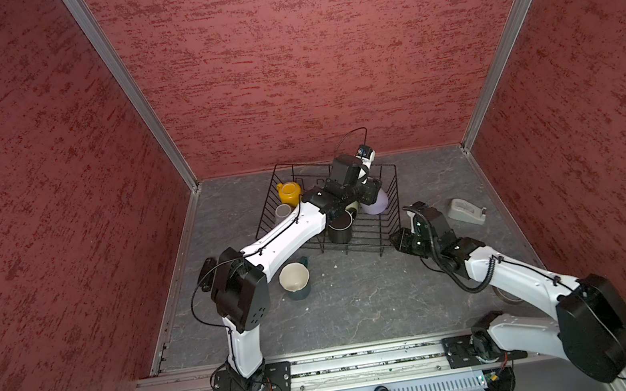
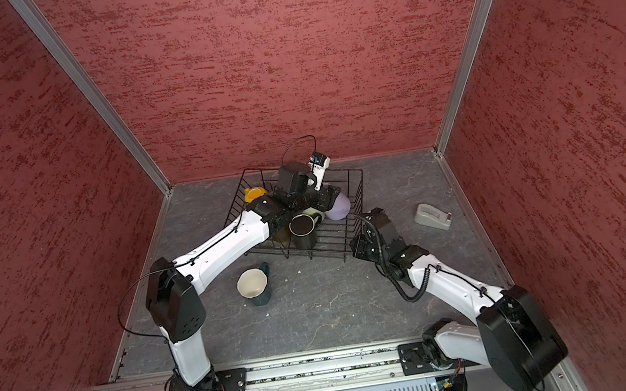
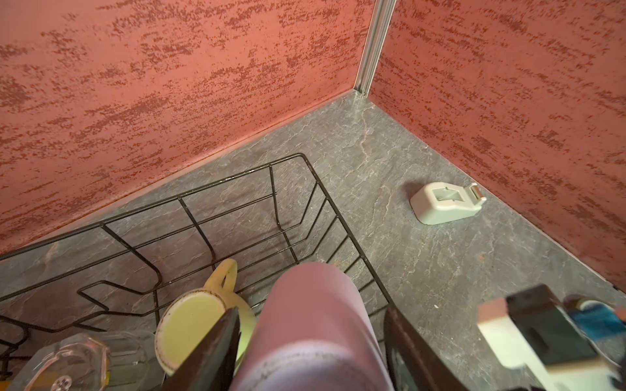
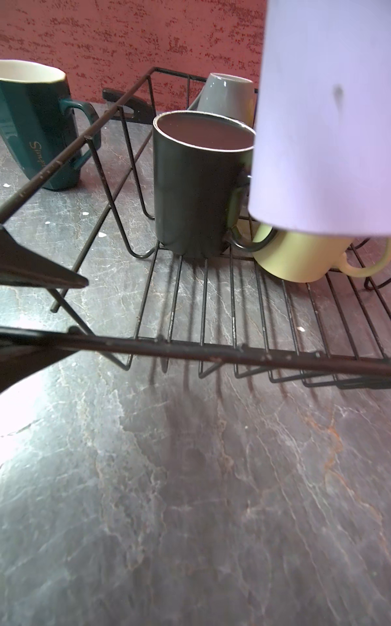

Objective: Load cups into a dish rack
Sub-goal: Rotate the dish rack at the top-center of the table.

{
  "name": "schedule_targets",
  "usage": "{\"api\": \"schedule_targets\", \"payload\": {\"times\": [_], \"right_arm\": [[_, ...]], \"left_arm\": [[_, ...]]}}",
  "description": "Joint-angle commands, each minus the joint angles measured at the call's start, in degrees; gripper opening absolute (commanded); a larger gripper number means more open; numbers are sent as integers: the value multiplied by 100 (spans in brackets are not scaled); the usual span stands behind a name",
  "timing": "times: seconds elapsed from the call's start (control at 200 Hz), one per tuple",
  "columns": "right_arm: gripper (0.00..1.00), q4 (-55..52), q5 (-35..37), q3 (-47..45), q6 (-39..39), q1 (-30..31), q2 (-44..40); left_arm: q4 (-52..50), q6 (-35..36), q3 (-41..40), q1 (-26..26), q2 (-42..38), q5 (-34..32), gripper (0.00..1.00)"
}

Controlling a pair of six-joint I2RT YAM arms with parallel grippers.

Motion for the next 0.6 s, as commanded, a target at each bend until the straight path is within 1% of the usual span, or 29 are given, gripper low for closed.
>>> {"api": "schedule_targets", "payload": {"times": [0.0, 0.04, 0.12, 0.21, 0.431, 0.501, 0.596], "right_arm": [[29, -160, -113, -123, 107, 147, -142], [31, -158, -104, -143, 117, 151, -178], [39, -162, -113, -179, 140, 155, -230], [45, -169, -122, -198, 153, 155, -291], [67, -239, -60, -251, 226, 154, -543], [71, -348, -4, -227, 219, 156, -661], [75, -493, 52, -216, 227, 155, -865]], "left_arm": [[339, 75, 200, -33, 121, -145, 0], [383, 71, 222, -39, 181, -191, 0], [422, 100, 288, -61, 310, -244, 0], [395, 136, 382, -66, 466, -261, 0], [271, 297, 645, -153, 784, -342, 0], [169, 321, 778, -157, 935, -349, 0], [-7, 350, 970, -154, 1131, -411, 0]]}}
